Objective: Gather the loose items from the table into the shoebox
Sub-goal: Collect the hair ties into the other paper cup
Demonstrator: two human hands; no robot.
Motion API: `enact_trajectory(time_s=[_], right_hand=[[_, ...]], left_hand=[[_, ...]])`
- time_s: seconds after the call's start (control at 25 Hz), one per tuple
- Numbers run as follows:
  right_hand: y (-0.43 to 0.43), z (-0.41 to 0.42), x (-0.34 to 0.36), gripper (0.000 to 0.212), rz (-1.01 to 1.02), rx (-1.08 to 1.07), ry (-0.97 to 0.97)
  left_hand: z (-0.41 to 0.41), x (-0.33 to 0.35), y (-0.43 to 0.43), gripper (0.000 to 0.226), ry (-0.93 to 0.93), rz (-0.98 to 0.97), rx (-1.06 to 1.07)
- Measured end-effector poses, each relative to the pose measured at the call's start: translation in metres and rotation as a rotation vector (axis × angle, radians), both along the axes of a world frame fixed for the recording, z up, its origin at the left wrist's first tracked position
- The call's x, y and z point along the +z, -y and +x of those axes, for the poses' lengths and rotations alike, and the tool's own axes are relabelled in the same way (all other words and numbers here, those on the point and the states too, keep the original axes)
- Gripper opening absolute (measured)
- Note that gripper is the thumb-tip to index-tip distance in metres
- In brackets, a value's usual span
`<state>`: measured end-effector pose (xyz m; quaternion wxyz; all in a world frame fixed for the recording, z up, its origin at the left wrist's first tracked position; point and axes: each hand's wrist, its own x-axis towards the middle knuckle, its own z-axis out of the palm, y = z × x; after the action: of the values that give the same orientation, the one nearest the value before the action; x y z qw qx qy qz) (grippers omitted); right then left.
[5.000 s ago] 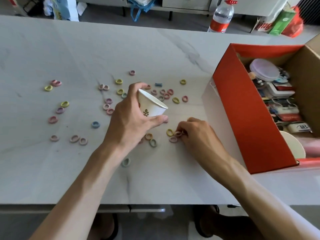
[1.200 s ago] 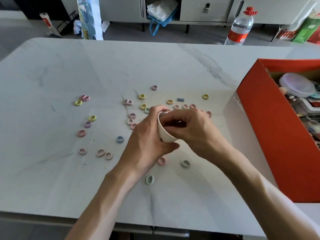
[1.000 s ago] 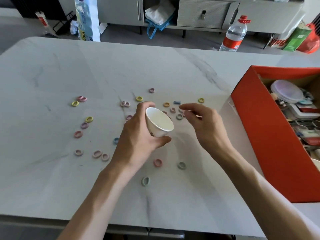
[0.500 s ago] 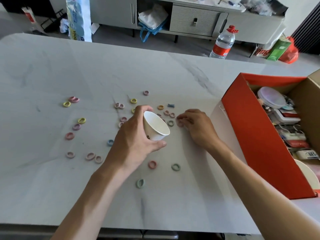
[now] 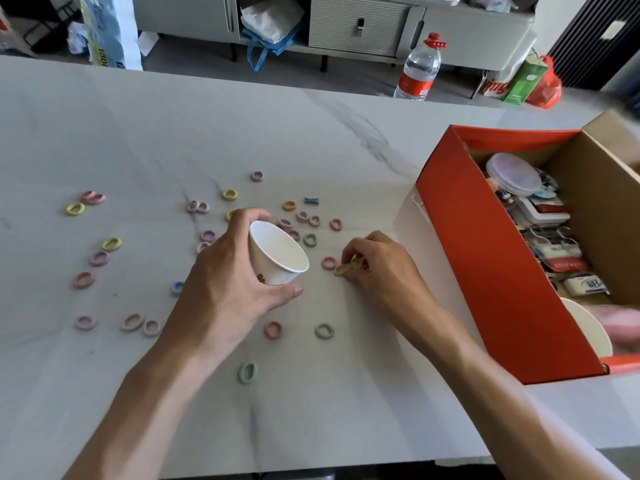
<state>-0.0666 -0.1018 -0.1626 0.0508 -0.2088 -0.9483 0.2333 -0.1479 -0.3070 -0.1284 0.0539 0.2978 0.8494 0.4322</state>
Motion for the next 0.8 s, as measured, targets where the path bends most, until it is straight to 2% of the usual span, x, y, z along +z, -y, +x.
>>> enact_trajectory(time_s=[0.12,0.36,0.52,0.6,0.8], right_hand=[[0.003,-0.005,0.004,0.005,0.04,0.034,0.059],[0.008,-0.013,0.019,0.015,-0.038,-0.001,0.142],[0.008,-0.011,0.056,0.016,-0.313,-0.061,-0.134],[0.018,-0.014,0.074,0.016,-0.461,0.009,-0.229],[0.058,-0.022,0.071,0.02,-0.605,0.272,-0.17]], left_hand=[[0.001,0.0,0.0,0.077,0.005,-0.018,0.003],[-0.001,0.003,0.002,0.079,0.01,-0.034,0.013],[0.0,0.004,0.003,0.08,0.011,-0.028,-0.001],[0.001,0.005,0.001,0.081,0.011,-0.029,-0.026],[0.004,0.01,-0.001,0.079,0.058,0.0,-0.045]])
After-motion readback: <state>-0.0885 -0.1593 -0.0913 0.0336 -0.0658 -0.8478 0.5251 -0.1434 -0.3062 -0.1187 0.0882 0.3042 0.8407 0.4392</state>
